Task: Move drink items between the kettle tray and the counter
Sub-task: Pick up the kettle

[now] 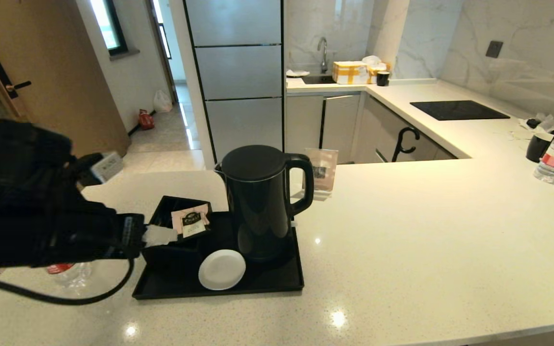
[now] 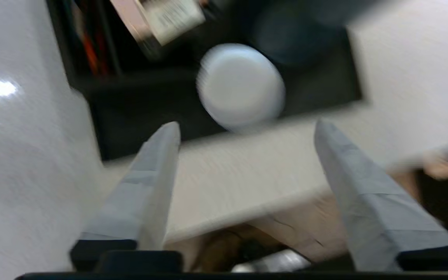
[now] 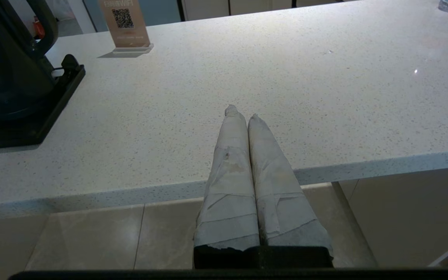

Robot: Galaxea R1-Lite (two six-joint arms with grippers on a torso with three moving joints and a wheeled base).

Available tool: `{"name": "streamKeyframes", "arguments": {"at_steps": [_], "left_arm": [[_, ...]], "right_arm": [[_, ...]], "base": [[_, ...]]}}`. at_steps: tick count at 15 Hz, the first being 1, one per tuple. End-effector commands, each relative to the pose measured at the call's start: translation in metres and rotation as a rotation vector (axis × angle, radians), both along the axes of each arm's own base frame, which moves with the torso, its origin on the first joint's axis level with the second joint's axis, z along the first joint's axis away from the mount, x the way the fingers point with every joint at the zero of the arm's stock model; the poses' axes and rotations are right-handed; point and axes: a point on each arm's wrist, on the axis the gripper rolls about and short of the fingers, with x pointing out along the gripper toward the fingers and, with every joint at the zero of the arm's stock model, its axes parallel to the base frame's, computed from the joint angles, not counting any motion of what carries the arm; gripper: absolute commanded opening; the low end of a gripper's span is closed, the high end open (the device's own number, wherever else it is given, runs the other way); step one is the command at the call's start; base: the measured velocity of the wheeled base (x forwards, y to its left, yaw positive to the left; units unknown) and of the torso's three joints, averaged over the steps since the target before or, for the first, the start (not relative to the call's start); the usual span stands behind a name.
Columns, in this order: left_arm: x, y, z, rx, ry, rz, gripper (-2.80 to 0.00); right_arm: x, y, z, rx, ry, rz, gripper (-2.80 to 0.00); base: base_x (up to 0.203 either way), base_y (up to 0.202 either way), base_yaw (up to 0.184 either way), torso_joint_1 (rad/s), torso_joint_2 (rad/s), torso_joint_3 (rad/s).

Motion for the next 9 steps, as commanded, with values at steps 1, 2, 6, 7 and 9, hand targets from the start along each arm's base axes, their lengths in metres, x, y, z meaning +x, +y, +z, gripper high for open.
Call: {"name": "streamKeyframes", "arguments": {"at_steps": [1,2,6,7,9], "left_arm": [[0.050,-0.025,-0.037,0.133,0.070,0.071,0.00],[0.056,-0.031,-0.035,0.150,0.030,0.088,0.00],[0.069,-0.045,-0.042,0.296,-0.013,0.104,0.00],[0.070,-0.046,-0.042,0.306,-0.017,0.100,0.00],[0.079,-0.058,-0.055,0.487,-0.026,0.100,0.00]], "right_arm": [[0.000,0.000,0.000,0.000,0.000,0.000,-2.80],[0.000,0.000,0.000,0.000,0.000,0.000,-2.80],[0.000,0.000,0.000,0.000,0.000,-0.002,-2.80],[0.000,0.000,0.000,0.000,0.000,0.000,-2.80],[0.000,0.000,0.000,0.000,0.000,0.000,-2.80]], "base": [[0.000,0.000,0.000,0.000,0.00,0.000],[0.000,0.000,0.000,0.000,0.00,0.000],[0.000,0.000,0.000,0.000,0.00,0.000],[0.000,0.000,0.000,0.000,0.00,0.000],[0.000,0.000,0.000,0.000,0.00,0.000]]}}
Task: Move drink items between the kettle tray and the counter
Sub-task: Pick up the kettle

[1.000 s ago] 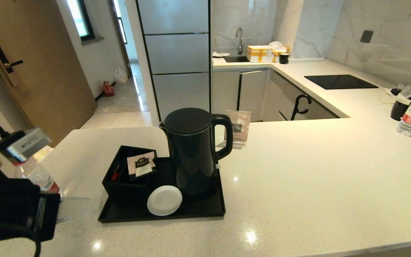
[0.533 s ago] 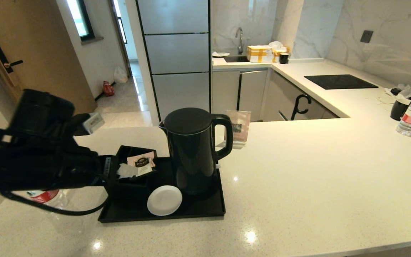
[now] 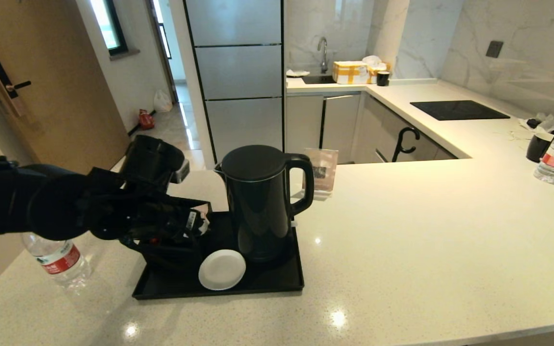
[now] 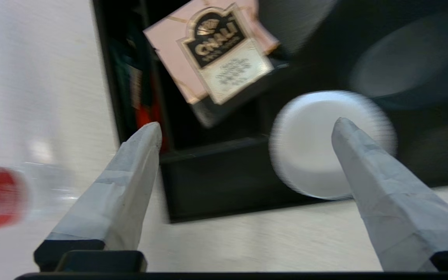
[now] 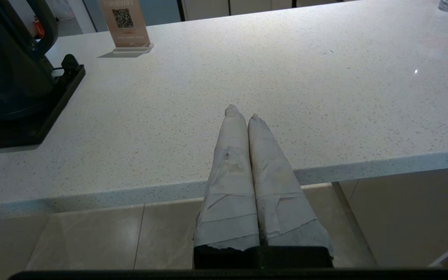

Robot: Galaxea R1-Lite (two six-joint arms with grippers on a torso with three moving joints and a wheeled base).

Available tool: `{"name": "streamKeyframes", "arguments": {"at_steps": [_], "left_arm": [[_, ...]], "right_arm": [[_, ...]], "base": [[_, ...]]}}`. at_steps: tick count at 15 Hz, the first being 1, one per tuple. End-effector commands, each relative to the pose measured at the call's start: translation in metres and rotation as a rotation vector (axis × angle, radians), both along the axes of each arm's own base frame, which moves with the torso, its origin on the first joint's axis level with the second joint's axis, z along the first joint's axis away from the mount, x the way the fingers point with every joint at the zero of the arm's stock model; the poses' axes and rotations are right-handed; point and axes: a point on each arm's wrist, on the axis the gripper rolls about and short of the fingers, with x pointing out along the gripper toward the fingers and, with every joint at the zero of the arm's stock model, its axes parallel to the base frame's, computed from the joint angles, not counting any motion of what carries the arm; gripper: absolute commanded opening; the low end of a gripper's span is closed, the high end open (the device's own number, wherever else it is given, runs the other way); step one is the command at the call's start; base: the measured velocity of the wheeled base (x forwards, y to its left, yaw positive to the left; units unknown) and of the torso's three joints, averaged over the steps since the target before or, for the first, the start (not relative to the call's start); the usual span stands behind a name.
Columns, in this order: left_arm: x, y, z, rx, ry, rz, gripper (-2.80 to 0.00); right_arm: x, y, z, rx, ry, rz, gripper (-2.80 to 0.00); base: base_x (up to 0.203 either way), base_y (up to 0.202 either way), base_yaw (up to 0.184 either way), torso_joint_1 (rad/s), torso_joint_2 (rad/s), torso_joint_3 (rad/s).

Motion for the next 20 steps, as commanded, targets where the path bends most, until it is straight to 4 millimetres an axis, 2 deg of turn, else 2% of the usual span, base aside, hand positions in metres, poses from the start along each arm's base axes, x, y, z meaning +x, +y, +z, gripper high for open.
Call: {"name": "streamKeyframes", "arguments": {"at_steps": [1,5,8,9,12,16,17,19,20], "left_arm": [[0.010,-0.010,-0.018,0.145,0.024,0.007,0.00],[0.012,-0.023,-0.034,0.269,0.046,-0.008,0.00],[0.013,-0.026,-0.037,0.288,0.051,-0.016,0.00],[0.017,-0.033,-0.048,0.319,0.072,-0.035,0.00],[0.026,-0.047,-0.062,0.372,0.081,-0.041,0.00],[0.028,-0.049,-0.062,0.383,0.075,-0.034,0.00],[0.031,-0.050,-0.064,0.391,0.058,-0.027,0.00],[0.050,-0.060,-0.076,0.395,-0.038,0.025,0.00],[0.051,-0.060,-0.076,0.397,-0.048,0.032,0.00]], "right_arm": [[0.000,0.000,0.000,0.001,0.000,0.000,-2.80],[0.000,0.000,0.000,0.001,0.000,0.000,-2.80],[0.000,0.000,0.000,0.001,0.000,0.000,-2.80],[0.000,0.000,0.000,0.001,0.000,0.000,-2.80],[0.000,0.000,0.000,0.001,0.000,0.000,-2.80],[0.000,0.000,0.000,0.001,0.000,0.000,-2.80],[0.000,0.000,0.000,0.001,0.000,0.000,-2.80],[0.000,0.000,0.000,0.001,0.000,0.000,-2.80],[0.000,0.000,0.000,0.001,0.000,0.000,-2.80]], "base": [[0.000,0.000,0.000,0.000,0.00,0.000],[0.000,0.000,0.000,0.000,0.00,0.000],[0.000,0.000,0.000,0.000,0.00,0.000],[0.000,0.000,0.000,0.000,0.00,0.000],[0.000,0.000,0.000,0.000,0.00,0.000],[0.000,0.000,0.000,0.000,0.00,0.000],[0.000,0.000,0.000,0.000,0.00,0.000],[0.000,0.000,0.000,0.000,0.00,0.000],[0.000,0.000,0.000,0.000,0.00,0.000]]}}
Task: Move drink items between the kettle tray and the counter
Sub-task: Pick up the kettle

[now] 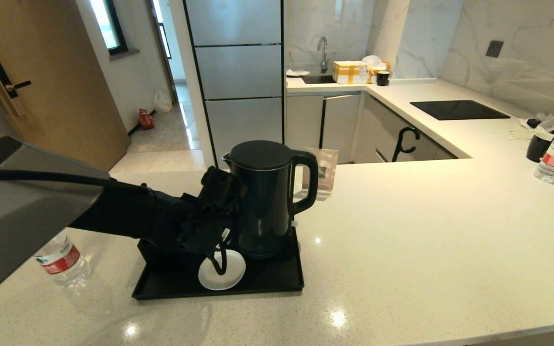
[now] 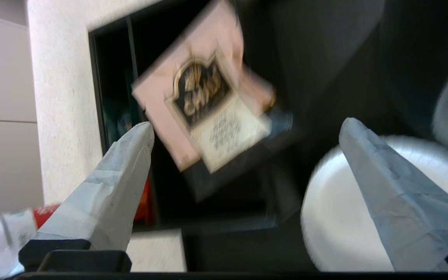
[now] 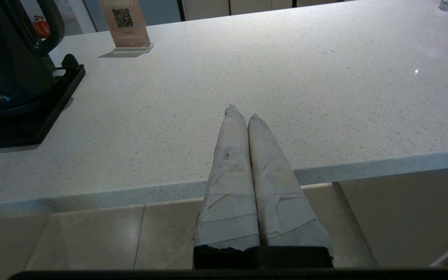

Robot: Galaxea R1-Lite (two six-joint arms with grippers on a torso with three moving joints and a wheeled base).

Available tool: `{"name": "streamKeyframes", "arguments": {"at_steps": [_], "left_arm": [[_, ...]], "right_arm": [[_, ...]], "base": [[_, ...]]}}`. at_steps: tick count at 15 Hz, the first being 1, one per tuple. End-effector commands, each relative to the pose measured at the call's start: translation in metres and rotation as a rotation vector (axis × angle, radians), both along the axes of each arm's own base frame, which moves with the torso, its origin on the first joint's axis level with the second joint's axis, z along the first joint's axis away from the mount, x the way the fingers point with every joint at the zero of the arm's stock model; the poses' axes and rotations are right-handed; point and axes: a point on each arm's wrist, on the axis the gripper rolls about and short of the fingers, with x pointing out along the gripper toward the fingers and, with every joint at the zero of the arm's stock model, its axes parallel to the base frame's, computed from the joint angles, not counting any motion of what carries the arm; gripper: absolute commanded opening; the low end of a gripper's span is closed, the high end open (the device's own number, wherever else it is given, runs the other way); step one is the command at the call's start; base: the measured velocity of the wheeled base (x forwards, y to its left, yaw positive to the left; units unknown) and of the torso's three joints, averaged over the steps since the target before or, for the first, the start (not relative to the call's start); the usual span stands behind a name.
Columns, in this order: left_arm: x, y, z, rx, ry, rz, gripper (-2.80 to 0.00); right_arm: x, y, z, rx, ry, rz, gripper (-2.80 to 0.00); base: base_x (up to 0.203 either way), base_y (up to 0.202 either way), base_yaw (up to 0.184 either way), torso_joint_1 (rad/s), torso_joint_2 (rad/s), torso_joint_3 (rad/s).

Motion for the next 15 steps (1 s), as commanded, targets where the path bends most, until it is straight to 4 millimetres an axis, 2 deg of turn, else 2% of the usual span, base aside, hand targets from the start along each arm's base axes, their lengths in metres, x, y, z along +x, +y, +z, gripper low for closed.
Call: {"name": "streamKeyframes", "arguments": {"at_steps": [1,3,5,8,11,15], "left_arm": [[0.005,-0.003,-0.010,0.012,0.007,0.005,0.00],[0.006,-0.003,-0.010,0.012,-0.003,0.009,0.00],[0.017,-0.008,-0.014,0.002,-0.069,0.029,0.00],[0.017,-0.008,-0.014,0.003,-0.069,0.031,0.00],[0.000,0.009,-0.014,0.026,-0.045,0.066,0.00],[-0.011,0.019,-0.018,0.016,-0.035,0.106,0.00]], "right_arm": [[0.000,0.000,0.000,0.000,0.000,0.000,-2.80],[0.000,0.000,0.000,0.000,0.000,0.000,-2.80],[0.000,0.000,0.000,0.000,0.000,0.000,-2.80],[0.000,0.000,0.000,0.000,0.000,0.000,-2.80],[0.000,0.000,0.000,0.000,0.000,0.000,-2.80],[0.000,0.000,0.000,0.000,0.000,-0.001,-2.80]], "base": [[0.000,0.000,0.000,0.000,0.00,0.000],[0.000,0.000,0.000,0.000,0.00,0.000],[0.000,0.000,0.000,0.000,0.00,0.000],[0.000,0.000,0.000,0.000,0.00,0.000],[0.000,0.000,0.000,0.000,0.00,0.000],[0.000,0.000,0.000,0.000,0.00,0.000]]}}
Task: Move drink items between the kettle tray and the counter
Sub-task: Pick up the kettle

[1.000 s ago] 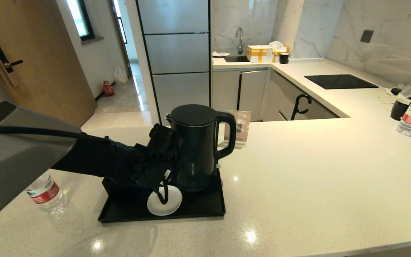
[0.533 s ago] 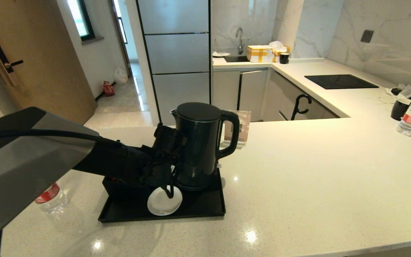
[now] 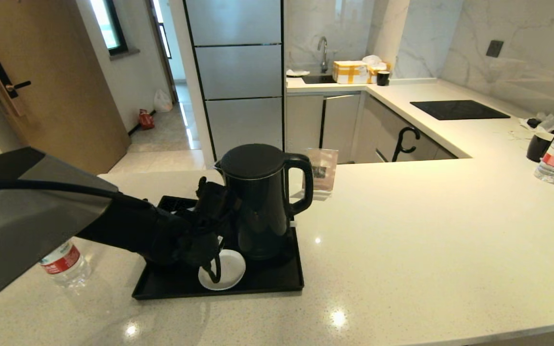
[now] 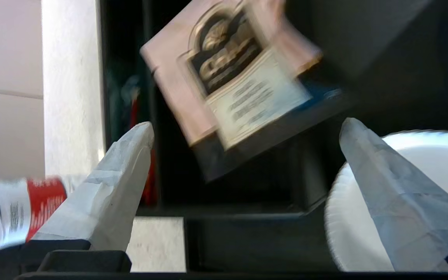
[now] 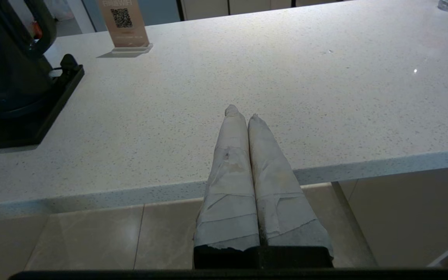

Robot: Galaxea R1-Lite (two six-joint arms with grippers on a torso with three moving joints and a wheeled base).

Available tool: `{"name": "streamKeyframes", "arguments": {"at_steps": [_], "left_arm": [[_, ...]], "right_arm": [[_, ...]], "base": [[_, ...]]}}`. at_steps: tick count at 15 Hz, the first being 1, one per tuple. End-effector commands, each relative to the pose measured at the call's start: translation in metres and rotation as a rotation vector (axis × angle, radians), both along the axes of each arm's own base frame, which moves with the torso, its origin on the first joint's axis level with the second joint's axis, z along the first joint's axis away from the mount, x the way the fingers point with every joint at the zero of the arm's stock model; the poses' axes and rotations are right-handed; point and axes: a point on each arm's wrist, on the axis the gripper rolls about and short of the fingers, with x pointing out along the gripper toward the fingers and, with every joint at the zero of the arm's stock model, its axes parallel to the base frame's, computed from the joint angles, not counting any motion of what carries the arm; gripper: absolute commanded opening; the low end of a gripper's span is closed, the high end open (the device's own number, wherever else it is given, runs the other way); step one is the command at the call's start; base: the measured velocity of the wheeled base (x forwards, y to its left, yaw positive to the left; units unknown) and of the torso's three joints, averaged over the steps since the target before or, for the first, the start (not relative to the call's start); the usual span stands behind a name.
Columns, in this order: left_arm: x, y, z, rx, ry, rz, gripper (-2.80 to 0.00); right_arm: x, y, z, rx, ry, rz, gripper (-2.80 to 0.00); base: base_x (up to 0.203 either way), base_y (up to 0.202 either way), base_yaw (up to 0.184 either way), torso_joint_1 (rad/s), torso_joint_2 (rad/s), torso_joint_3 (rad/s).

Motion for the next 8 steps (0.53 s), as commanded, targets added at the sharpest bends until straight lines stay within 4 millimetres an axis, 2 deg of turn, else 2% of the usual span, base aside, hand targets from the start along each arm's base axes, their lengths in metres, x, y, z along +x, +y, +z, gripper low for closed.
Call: {"name": "streamKeyframes", "arguments": {"at_steps": [1,8], "left_arm": [[-0.005,0.004,0.003,0.000,-0.009,0.017,0.00],[0.006,0.006,0.002,-0.017,-0.102,0.062,0.00]], "right_arm": [[0.000,0.000,0.000,0.001,0.000,0.000,-2.80],[0.000,0.000,0.000,0.001,0.000,0.000,-2.80]], "base": [[0.000,0.000,0.000,0.000,0.00,0.000],[0.000,0.000,0.000,0.000,0.00,0.000]]}}
